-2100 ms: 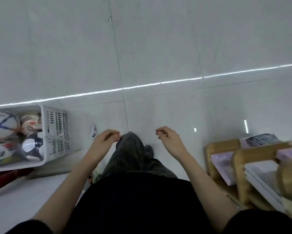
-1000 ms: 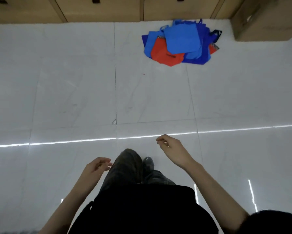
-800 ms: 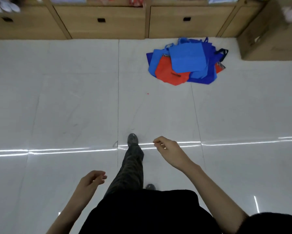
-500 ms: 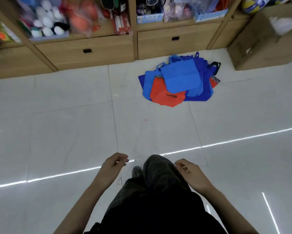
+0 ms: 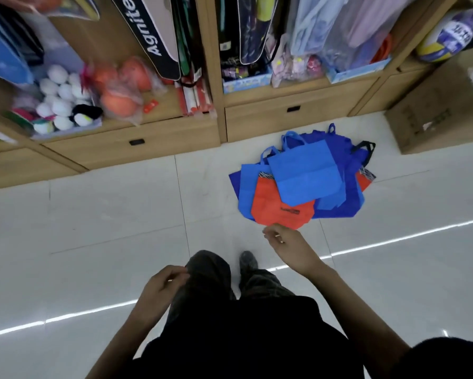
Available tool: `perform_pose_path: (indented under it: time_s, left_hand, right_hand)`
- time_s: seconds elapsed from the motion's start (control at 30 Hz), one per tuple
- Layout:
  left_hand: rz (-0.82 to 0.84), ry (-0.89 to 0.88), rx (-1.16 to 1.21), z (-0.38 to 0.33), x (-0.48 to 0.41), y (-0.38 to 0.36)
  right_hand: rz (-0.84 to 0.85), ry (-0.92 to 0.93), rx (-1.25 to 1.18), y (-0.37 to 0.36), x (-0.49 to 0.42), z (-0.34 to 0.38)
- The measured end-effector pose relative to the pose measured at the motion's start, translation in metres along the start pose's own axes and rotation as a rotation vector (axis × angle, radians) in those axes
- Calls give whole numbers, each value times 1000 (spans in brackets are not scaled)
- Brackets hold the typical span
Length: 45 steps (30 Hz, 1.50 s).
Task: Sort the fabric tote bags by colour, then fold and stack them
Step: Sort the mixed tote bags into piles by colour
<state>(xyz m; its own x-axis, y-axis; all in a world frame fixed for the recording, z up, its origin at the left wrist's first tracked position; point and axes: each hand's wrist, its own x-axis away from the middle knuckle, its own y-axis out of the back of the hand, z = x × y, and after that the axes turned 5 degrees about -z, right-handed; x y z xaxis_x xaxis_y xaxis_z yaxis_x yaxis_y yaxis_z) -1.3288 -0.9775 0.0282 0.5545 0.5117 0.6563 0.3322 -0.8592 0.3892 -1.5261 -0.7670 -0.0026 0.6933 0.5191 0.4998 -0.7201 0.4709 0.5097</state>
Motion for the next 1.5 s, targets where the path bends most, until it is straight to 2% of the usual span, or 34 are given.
perform_pose_path:
  time_s: [0.13, 0.23, 0.37, 0.5, 0.7, 0.9, 1.07, 1.2, 1.37, 1.5]
  left_hand:
    - [7, 17, -85, -47, -85, 47]
    - [97, -48, -214, -96, -175, 69]
    - [295, -205, -401, -192, -288, 70]
    - [476, -322, -499, -284, -366, 43]
    - [692, -419, -633, -351, -431, -25]
    - [802, -343, -765, -307, -531, -114]
    - [893, -331, -938, -232, -641, -223]
    - [937, -413, -1022, -167, -739, -322]
    - [867, -436, -912, -94, -834, -433]
    - [775, -249, -714, -50, -884, -487]
  right_hand:
    - [-36, 59, -34, 15, -99, 61]
    - [-93, 14, -57, 16, -160, 79]
    - [-205, -224, -200, 9, -206, 79]
    - [-294, -451, -328, -1, -212, 73]
    - [-362, -665, -419, -11, -223, 62]
    - [-508, -770, -595, -11, -316, -13]
    - [-618, -794, -612, -33, -420, -139]
    - [-661, -823, -556, -74, -494, -258]
    - [-874, -928, -587, -136, -553, -391]
    - [-1187, -1092, -677, -163, -576, -486]
